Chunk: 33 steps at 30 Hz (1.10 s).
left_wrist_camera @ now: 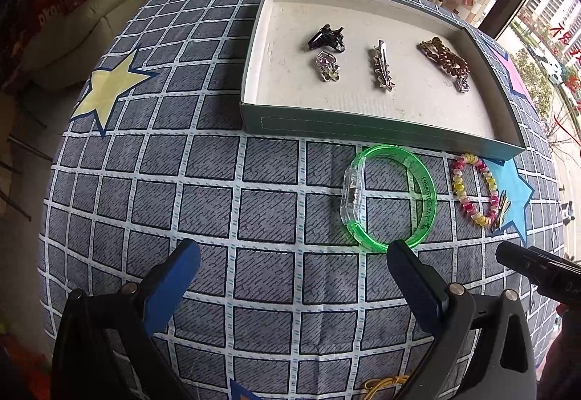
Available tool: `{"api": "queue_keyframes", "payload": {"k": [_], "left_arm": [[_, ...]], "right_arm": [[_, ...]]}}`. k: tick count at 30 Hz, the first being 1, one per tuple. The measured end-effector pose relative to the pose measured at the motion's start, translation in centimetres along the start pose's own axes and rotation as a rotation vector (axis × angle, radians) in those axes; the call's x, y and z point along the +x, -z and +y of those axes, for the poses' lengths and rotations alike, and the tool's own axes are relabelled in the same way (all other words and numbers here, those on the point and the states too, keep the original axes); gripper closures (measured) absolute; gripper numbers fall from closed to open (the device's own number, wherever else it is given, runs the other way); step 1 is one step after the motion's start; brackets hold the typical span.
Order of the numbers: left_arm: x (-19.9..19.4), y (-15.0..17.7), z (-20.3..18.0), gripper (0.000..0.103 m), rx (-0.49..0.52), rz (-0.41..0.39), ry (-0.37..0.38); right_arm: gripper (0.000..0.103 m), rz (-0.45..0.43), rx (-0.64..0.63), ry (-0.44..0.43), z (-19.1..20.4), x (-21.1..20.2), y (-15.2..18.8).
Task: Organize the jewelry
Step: 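Move the left tool to the green bangle while the right tool approaches the bunny-ear clip, then grasp the green bangle with the left tool while the right tool grasps the bunny-ear clip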
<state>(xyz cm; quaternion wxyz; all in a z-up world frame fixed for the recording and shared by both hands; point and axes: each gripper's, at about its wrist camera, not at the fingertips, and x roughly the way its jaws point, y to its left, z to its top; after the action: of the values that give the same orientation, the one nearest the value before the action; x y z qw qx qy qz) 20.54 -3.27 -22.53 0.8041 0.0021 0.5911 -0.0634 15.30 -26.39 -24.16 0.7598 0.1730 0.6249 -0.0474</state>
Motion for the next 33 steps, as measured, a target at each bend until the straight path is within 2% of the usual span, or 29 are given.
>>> {"api": "queue_keyframes", "payload": {"k": [2,4,17,20,22,25,27,29,31,33], "left_arm": [[0.3,-0.3,0.0,0.000,0.001,0.000,0.004],[0.7,-0.8,-0.4,0.000,0.008,-0.001,0.005],[2.8,-2.9,-2.7,0.003,0.072,0.007,-0.001],[3.1,-3.1,-3.1,0.012,0.081,0.011,-0.002],[3.2,-3.0,-3.1,0.012,0.082,0.010,-0.008],[3.3,-3.1,-3.6,0.016,0.087,0.005,-0.010],[3.4,-3.1,-3.7,0.016,0.090,0.003,-0.006],[3.4,-3.1,-3.9,0.024,0.098,-0.006,-0.013],[3.6,-3.3,-4.3,0.026,0.107,-0.007,-0.013],[3.6,-3.3,-4.6,0.033,0.112,-0.012,-0.013]], "right_arm": [[0.010,0.001,0.001,0.006,0.2,0.3,-0.2],[0.017,0.001,-0.005,0.013,0.6,0.6,-0.4],[0.047,-0.055,-0.068,0.164,4.6,2.0,-3.4],[0.064,-0.064,-0.086,0.169,5.2,2.0,-4.2],[0.081,-0.066,-0.096,0.169,5.1,1.8,-4.7],[0.093,-0.060,-0.108,0.158,4.4,1.7,-4.9],[0.094,-0.060,-0.100,0.129,3.8,1.5,-5.0],[0.094,-0.057,-0.073,0.083,2.3,1.3,-4.6],[0.094,-0.053,-0.037,0.037,1.3,1.2,-4.5],[0.094,-0.053,-0.017,0.009,0.6,1.0,-4.5]]}}
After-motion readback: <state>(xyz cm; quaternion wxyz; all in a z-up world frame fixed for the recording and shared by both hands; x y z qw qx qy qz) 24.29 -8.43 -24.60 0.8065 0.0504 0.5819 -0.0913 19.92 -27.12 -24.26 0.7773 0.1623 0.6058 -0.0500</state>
